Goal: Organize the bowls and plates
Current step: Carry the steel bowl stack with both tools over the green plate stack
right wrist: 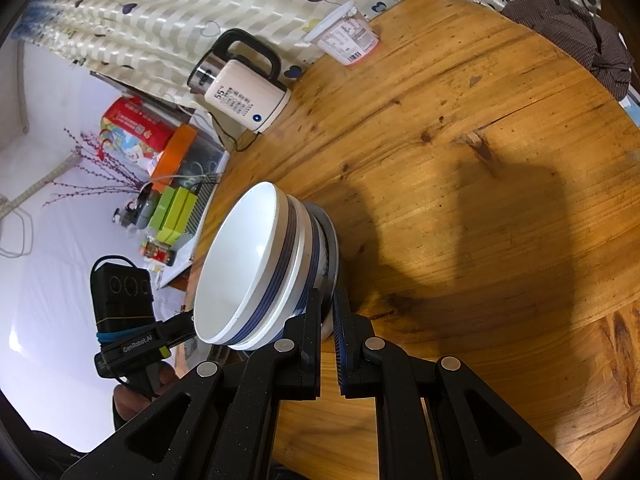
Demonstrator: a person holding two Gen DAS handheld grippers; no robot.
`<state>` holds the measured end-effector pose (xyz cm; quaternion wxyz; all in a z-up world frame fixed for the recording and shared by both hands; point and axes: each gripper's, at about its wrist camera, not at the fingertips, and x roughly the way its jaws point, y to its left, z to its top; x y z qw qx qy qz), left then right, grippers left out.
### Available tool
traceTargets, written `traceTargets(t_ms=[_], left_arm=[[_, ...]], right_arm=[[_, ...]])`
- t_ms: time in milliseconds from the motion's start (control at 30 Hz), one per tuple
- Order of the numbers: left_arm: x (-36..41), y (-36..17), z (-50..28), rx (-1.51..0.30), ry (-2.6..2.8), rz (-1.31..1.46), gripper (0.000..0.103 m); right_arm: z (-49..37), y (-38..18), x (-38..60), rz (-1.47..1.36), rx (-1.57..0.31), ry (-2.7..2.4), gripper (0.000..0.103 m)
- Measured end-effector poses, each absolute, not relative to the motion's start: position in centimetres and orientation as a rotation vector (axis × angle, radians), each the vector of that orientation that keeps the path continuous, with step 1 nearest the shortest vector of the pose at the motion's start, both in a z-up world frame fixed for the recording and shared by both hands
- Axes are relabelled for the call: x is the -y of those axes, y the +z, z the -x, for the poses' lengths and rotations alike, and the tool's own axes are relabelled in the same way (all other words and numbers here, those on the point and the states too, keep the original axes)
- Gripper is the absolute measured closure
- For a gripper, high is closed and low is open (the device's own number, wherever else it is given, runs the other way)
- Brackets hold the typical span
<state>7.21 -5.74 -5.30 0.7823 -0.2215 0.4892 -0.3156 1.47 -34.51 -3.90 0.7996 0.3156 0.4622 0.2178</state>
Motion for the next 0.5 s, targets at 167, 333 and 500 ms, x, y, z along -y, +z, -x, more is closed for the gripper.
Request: traceTargets(t_ms=[167, 333, 500], left_arm=[[5.63, -5.13, -7.08, -1.050, -0.680, 0.479, 0.095], [5.39, -4.81, -6.99, -1.039, -0.676, 0.480, 0.095], [5.02, -4.48, -6.88, -1.030, -0.670, 0.482, 0.095]], right_arm=[[-1.49, -3.73, 34.37, -0.672, -0.988, 0.470, 0.095], [-1.59, -3.39, 34.10, -0.663, -0.984, 0.475, 0.095], [-1.73, -2.96, 33.58, -0.653, -0.981, 0.483, 0.095]])
